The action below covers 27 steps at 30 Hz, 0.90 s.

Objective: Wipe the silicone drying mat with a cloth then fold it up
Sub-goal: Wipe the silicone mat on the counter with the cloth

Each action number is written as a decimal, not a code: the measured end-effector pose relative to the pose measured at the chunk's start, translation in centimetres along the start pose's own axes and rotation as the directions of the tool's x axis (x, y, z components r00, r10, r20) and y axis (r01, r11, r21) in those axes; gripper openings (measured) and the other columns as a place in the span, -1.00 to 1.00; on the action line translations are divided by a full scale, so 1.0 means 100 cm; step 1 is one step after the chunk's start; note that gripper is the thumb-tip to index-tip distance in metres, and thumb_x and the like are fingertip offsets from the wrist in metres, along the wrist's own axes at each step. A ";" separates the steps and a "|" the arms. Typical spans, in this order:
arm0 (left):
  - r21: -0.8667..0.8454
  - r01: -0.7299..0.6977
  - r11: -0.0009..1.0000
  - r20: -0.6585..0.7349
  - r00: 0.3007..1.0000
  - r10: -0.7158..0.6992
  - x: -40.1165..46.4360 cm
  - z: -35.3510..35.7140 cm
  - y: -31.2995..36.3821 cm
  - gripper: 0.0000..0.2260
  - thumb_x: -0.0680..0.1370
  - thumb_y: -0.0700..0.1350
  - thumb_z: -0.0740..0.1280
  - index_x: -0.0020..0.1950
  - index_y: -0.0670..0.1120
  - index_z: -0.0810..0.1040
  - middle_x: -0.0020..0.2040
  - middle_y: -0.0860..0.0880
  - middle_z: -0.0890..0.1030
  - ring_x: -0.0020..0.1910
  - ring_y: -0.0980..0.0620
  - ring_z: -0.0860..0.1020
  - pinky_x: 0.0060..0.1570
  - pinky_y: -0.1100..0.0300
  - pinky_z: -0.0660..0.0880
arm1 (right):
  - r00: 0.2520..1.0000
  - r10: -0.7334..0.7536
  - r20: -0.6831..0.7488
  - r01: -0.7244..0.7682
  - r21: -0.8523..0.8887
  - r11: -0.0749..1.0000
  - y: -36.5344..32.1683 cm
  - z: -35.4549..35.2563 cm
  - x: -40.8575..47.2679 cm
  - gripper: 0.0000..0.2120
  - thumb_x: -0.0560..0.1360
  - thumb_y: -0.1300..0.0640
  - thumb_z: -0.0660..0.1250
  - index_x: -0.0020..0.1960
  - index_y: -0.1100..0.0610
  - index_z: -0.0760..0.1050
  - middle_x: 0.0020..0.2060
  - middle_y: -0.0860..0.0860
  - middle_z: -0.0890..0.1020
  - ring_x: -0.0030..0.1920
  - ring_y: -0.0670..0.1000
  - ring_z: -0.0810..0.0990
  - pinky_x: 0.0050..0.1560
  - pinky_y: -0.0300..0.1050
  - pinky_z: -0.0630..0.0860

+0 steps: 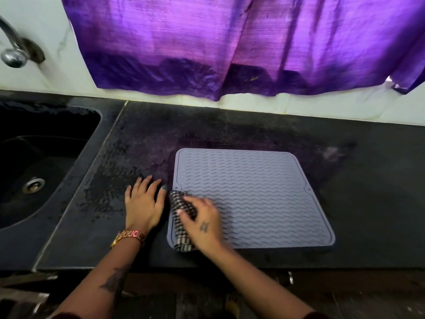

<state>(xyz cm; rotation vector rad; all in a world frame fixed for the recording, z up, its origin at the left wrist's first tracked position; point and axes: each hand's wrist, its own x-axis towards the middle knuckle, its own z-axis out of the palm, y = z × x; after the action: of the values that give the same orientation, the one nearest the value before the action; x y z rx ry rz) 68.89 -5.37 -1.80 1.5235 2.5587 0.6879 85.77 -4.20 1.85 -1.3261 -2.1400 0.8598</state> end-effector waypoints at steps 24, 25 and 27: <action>0.086 -0.041 0.995 0.029 0.999 0.039 0.001 0.003 -0.005 -0.19 0.35 0.45 -0.08 0.39 -0.02 0.40 0.46 -0.08 0.32 0.49 -0.10 0.15 0.45 -0.09 -0.03 | 0.938 0.166 -0.305 -0.250 -0.261 0.932 0.157 -0.162 -0.029 -0.63 0.45 0.01 0.40 0.24 0.06 0.54 0.04 0.12 0.61 0.01 0.12 0.59 0.01 -0.10 0.46; 0.091 -0.038 0.995 0.029 0.999 0.036 0.001 0.003 -0.005 -0.19 0.35 0.45 -0.09 0.39 -0.02 0.40 0.46 -0.08 0.32 0.49 -0.10 0.15 0.45 -0.09 -0.03 | 0.931 0.174 -0.320 -0.266 -0.271 0.925 0.165 -0.172 -0.029 -0.63 0.44 0.02 0.41 0.22 0.06 0.55 0.02 0.12 0.62 0.00 0.12 0.59 0.01 -0.09 0.48; 0.098 -0.034 0.995 0.031 0.999 0.031 0.001 0.002 -0.004 -0.18 0.35 0.45 -0.09 0.39 -0.02 0.40 0.46 -0.07 0.32 0.49 -0.10 0.15 0.45 -0.09 -0.03 | 0.923 0.184 -0.337 -0.287 -0.291 0.913 0.179 -0.189 -0.031 -0.64 0.43 0.03 0.42 0.20 0.07 0.57 -0.02 0.13 0.62 -0.03 0.13 0.60 -0.01 -0.06 0.49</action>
<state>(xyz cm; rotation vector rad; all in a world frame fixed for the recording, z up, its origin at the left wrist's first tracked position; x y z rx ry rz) 68.58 -5.35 -2.17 1.5957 2.5873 0.5453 110.74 3.87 1.79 -1.7925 -1.9607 0.3456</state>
